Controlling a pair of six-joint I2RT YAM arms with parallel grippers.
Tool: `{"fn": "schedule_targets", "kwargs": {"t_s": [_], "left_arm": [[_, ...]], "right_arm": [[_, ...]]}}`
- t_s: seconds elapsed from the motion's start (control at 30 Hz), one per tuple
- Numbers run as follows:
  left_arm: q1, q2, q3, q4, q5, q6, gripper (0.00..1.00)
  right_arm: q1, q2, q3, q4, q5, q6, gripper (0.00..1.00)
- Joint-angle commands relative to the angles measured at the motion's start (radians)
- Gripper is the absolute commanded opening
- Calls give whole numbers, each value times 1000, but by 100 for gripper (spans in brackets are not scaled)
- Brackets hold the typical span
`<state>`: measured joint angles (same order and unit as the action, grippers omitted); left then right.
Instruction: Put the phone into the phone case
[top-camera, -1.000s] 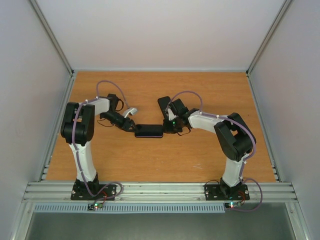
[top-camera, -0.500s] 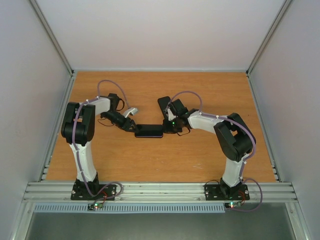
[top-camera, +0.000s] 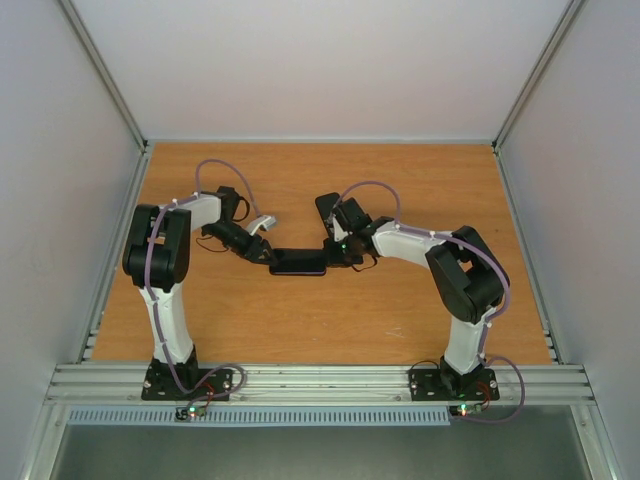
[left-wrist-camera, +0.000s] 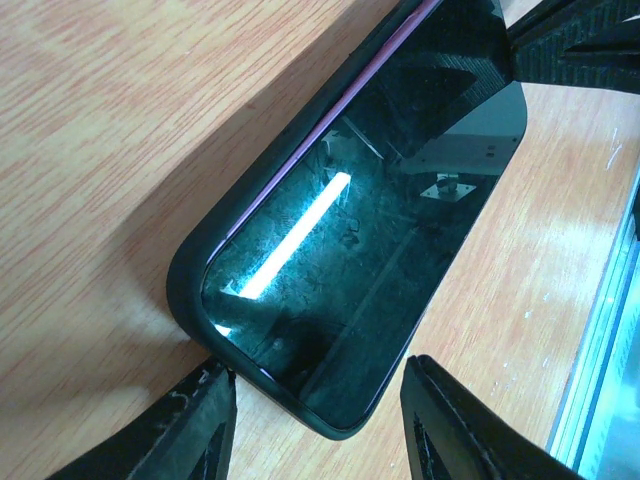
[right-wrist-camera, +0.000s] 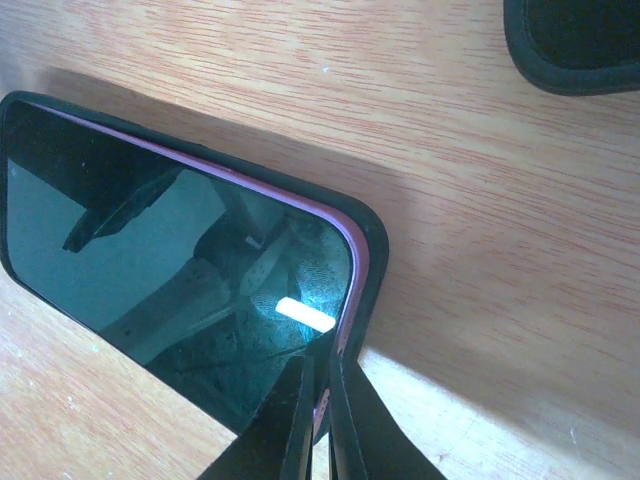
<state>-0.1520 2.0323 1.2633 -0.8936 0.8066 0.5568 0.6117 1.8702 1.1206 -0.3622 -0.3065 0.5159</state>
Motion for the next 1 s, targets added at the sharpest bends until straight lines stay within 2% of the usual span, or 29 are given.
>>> {"fn": "schedule_targets", "kwargs": {"t_s": [0.0,0.97], "left_arm": [[-30,33,8,5,-5,8,47],[-29,43,18,-7,1,16,47]], "right_arm": [[81,79,-8,42,3,-17,6],[164,183,13,4,178,-43,4]]}}
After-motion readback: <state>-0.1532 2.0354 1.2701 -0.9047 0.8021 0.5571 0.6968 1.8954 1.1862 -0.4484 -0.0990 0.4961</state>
